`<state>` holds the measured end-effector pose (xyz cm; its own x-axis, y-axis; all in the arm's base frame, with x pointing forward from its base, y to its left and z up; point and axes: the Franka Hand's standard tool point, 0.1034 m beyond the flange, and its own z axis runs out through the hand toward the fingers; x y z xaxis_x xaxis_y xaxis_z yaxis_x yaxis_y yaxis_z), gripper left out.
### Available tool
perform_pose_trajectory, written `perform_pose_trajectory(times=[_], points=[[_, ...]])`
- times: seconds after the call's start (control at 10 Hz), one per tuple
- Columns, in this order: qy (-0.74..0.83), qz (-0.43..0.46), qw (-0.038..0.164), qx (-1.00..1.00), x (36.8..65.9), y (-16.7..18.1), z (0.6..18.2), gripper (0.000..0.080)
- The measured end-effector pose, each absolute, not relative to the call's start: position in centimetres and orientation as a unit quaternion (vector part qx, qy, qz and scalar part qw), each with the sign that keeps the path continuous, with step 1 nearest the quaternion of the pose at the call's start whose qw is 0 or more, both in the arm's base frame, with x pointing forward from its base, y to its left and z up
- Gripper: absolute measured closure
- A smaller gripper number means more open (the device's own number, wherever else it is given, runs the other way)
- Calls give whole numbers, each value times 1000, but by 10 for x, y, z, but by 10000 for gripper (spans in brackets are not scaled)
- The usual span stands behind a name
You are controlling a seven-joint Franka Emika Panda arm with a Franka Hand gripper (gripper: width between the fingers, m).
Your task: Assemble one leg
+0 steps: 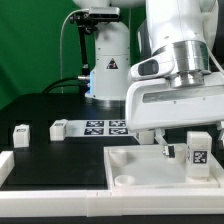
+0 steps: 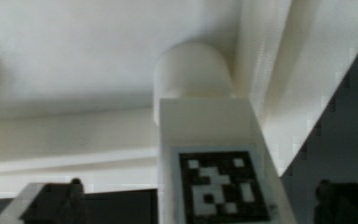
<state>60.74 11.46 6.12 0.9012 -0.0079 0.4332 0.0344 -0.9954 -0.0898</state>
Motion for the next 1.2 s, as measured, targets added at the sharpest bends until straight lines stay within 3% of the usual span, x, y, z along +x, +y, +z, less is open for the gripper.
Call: perform_pose_trajectory(times=[0.9, 1.0, 1.2], points=[[-7, -222, 48, -974, 607, 115, 61, 150], [-9, -145, 51, -988, 582, 118, 36, 150], [-1, -157, 54, -986, 598, 117, 49, 150]])
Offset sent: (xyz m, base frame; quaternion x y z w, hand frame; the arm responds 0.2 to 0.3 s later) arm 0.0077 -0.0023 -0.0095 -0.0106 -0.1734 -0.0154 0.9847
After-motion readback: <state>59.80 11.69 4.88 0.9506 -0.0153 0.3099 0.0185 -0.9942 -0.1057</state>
